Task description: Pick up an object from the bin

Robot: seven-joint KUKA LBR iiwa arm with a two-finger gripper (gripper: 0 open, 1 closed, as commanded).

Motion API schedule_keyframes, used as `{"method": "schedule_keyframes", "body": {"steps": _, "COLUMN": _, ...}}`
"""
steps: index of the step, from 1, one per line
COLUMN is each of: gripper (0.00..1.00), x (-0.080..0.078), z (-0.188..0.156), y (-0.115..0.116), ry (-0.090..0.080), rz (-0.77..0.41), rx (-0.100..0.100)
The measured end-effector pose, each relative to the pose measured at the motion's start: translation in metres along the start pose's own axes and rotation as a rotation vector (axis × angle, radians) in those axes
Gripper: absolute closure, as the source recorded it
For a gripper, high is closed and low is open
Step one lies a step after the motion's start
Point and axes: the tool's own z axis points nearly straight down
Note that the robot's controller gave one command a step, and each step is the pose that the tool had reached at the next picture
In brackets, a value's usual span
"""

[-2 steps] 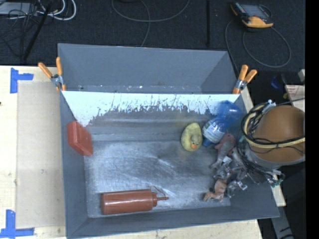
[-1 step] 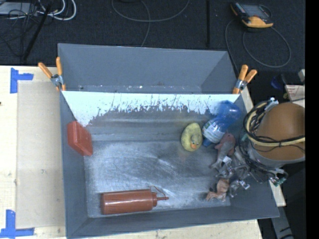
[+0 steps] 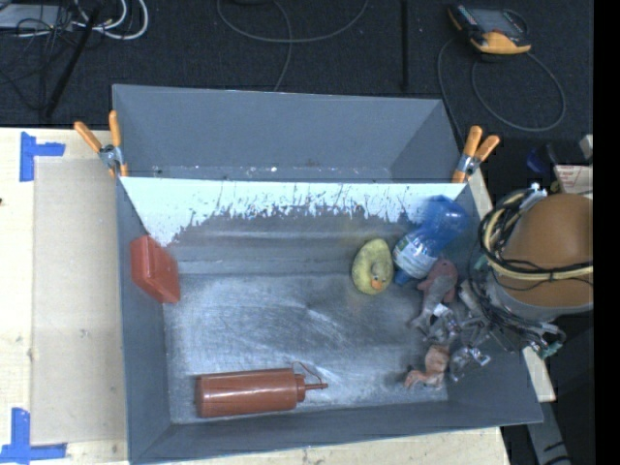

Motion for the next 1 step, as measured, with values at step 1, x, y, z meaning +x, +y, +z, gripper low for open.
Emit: {"method": "schedule_keyframes", "body": {"steps": 1, "gripper": 1.00, "x": -0.0001, "z": -0.0177, "y": 0.0005, "ry": 0.000, "rz": 0.001, "rx": 0.000}}
